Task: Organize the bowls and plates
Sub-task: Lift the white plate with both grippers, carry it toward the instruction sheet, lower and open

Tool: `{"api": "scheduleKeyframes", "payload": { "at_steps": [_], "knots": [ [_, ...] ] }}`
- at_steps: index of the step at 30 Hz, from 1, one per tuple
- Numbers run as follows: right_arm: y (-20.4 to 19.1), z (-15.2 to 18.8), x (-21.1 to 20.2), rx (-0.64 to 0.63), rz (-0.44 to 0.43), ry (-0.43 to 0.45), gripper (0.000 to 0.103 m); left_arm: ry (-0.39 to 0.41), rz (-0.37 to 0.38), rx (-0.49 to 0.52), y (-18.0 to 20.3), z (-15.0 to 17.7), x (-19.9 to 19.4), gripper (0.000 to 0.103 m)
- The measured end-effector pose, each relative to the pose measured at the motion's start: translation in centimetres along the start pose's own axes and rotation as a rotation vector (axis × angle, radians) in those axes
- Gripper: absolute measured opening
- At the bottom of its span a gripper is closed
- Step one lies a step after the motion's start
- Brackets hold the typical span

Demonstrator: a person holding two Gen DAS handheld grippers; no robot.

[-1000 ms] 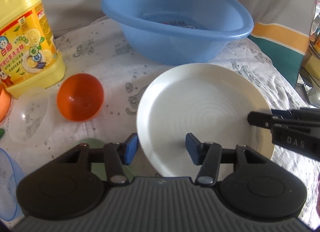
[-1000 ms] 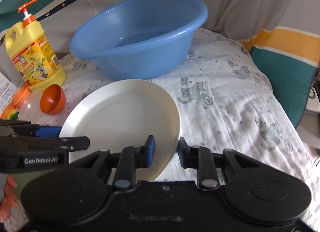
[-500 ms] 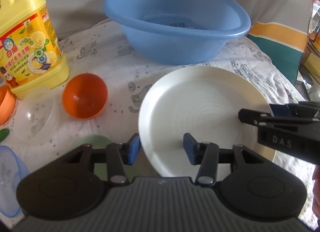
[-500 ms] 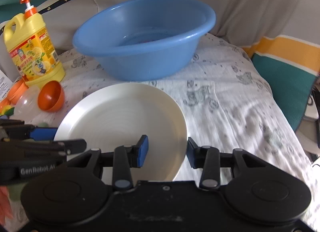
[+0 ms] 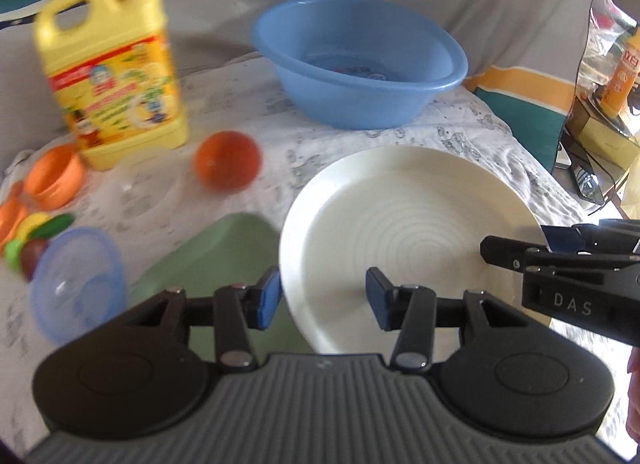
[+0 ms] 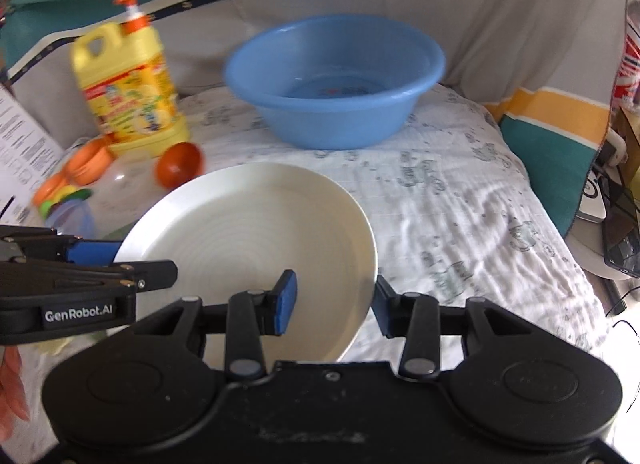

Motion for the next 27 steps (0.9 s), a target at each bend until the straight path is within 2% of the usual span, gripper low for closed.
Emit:
{"api": "scheduleKeyframes", "payload": {
  "at_steps": [12, 21, 27],
  "knots": [
    [-13.0, 2.7, -4.6, -0.079, -0.137, -0.038, 0.041, 0.035, -0.128, -0.14, -10.0, 6.1, -8.7, 0.045],
    [-24.9, 5.7, -5.7, -0.221, -0.244, -0.086, 0.041, 0.027, -0.225, -0.298, -19.2, 13.2, -13.5, 0.048],
    [-31.1, 8.9, -5.4, -0.317, -0.285, -0.143, 0.041, 0.004, -0.265, -0.383, -23.5, 18.5, -15.2, 0.048]
  ]
}}
Point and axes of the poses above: each gripper's, at about its wrist camera, not at the fingertips, and x roughly the way its jaws point, y to its right, z to its underside, the point moved 6 cm from there along x, roughly the way its jaws point, and after that the axes turned 6 degrees about -z, right-handed, at the moved point
